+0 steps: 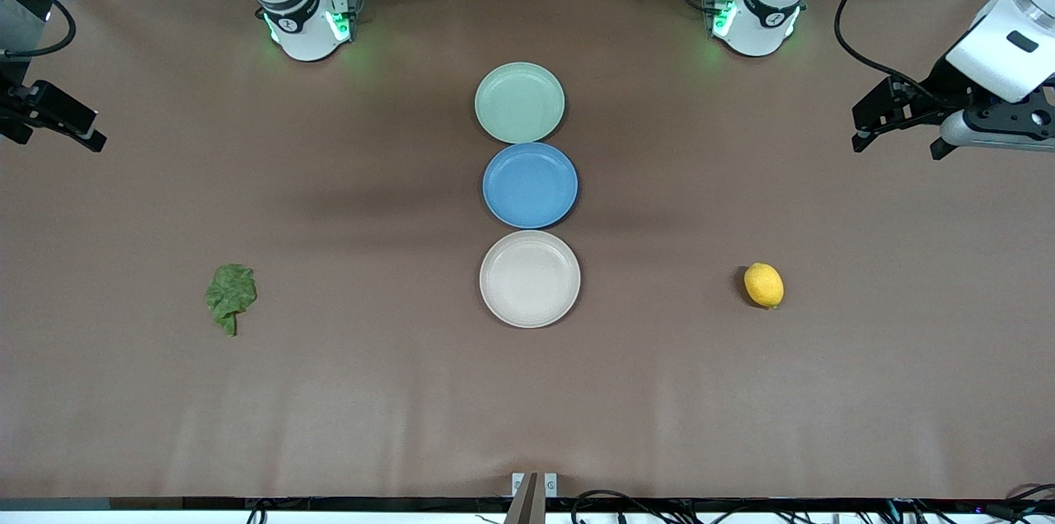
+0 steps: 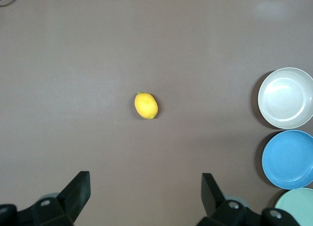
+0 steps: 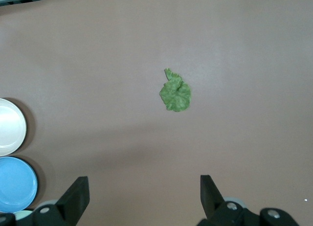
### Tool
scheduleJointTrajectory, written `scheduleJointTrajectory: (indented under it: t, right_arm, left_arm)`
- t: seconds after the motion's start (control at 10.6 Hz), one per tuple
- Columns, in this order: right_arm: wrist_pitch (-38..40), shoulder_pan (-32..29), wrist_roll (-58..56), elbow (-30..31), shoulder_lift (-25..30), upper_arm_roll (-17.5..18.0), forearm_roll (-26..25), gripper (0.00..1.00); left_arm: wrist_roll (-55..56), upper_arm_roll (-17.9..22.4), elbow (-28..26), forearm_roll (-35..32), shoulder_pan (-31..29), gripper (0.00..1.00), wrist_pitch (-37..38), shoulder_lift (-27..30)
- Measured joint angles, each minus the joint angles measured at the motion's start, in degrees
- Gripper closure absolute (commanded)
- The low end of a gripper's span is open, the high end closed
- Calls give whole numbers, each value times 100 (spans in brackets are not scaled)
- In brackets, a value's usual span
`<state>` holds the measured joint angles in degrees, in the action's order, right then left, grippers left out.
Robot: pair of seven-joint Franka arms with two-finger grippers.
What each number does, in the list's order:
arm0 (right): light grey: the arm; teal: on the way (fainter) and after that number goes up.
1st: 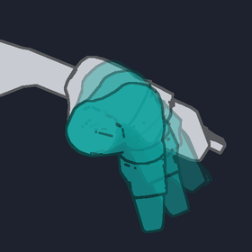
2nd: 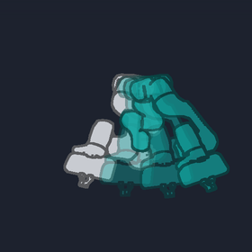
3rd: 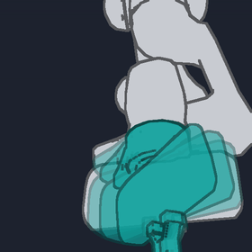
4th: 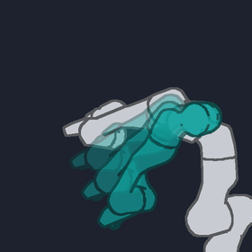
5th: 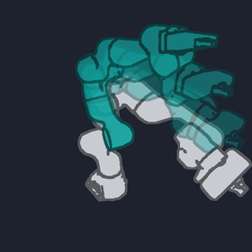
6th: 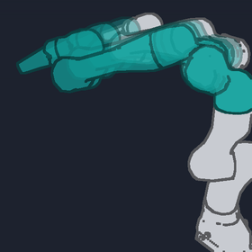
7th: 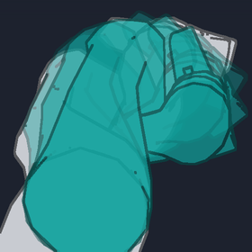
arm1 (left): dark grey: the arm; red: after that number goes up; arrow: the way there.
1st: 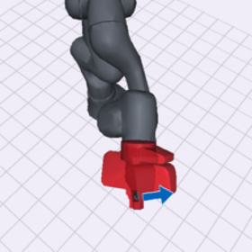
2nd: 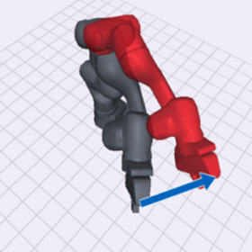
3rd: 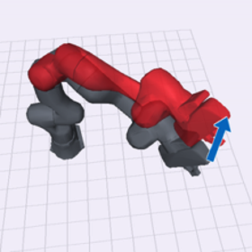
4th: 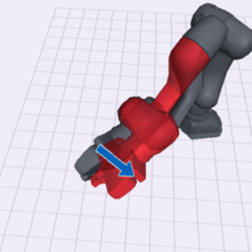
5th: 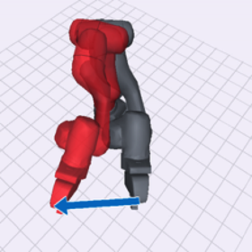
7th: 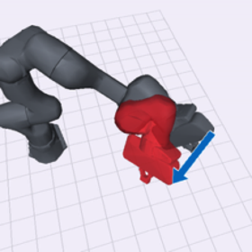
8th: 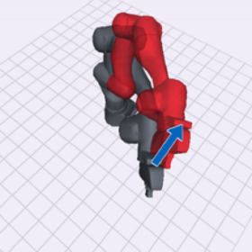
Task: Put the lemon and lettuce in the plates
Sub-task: 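Reach the left gripper to the lemon while the right gripper reaches the lettuce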
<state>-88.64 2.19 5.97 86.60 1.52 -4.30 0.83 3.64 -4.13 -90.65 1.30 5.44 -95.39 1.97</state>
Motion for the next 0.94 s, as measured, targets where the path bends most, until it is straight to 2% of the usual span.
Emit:
scheduleJointTrajectory:
  t: [0.66, 0.94]
  right_arm:
    - [157, -13, 0, 21, -10, 8, 0, 0]
    - [172, -48, 0, 514, -205, -24, 2, 0]
  left_arm:
    - [0, -1, -12, 0, 0, 0, 5, -197]
    - [0, -3, -51, 0, 1, 0, -13, -619]
